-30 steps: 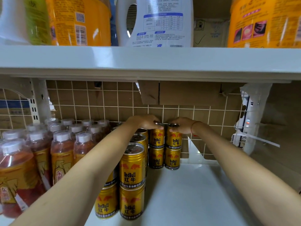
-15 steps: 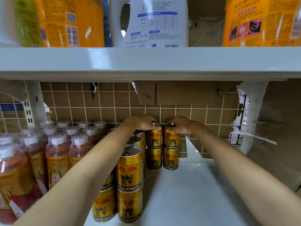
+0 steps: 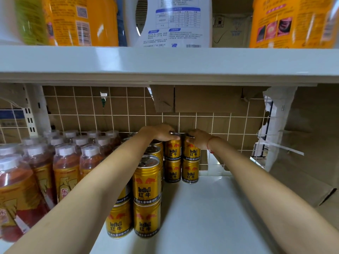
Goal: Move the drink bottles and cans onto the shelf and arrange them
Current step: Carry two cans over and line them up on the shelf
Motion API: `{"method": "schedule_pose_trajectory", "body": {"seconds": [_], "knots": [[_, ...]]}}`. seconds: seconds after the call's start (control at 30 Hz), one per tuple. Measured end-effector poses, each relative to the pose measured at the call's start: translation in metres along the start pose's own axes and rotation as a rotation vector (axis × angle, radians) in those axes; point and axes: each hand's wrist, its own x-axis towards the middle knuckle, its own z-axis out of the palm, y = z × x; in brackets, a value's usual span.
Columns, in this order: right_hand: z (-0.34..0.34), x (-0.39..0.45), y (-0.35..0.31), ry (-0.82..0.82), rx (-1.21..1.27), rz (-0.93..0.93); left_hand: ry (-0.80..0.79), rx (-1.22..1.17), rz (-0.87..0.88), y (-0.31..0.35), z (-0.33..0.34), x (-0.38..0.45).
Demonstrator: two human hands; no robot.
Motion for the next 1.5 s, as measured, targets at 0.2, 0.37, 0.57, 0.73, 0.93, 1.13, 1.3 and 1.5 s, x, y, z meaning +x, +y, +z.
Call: {"method": "schedule_pose_trajectory", "body": {"seconds": [0.2,0.37,0.57,0.73,0.93,1.13,1.3,1.5], "knots": [[0.004,-0.014,-0.004,0.014,-0.082,0.029,0.031,0.097,-0.044,0.01,0.002,-0.006],[-0.007,-0.034,-0.015,0.02,-0.091,0.038,-0.009,0.059,-0.041,0.02,0.003,-0.023],[-0.021,-0.059,-0.034,0.035,-0.083,0.031,0.047,0.017,-0.048,0.032,0.002,-0.057],[-0.016,-0.079,-0.043,0.064,-0.107,-0.008,0.115,0.004,0.027,0.045,0.008,-0.085],[-0.008,-0.099,-0.039,0.042,-0.069,0.017,0.098,0.032,-0.007,0.047,0.024,-0.108],[-0.007,-0.127,-0.041,0.011,-0.08,0.012,0.145,0.134,-0.038,0.057,0.034,-0.146],[-0.002,-0.162,-0.052,0.013,-0.153,-0.015,0.252,0.232,-0.051,0.064,0.048,-0.184],[0.01,-0.196,-0.076,0.007,-0.176,-0.089,0.304,0.24,-0.104,0.065,0.06,-0.238]]}}
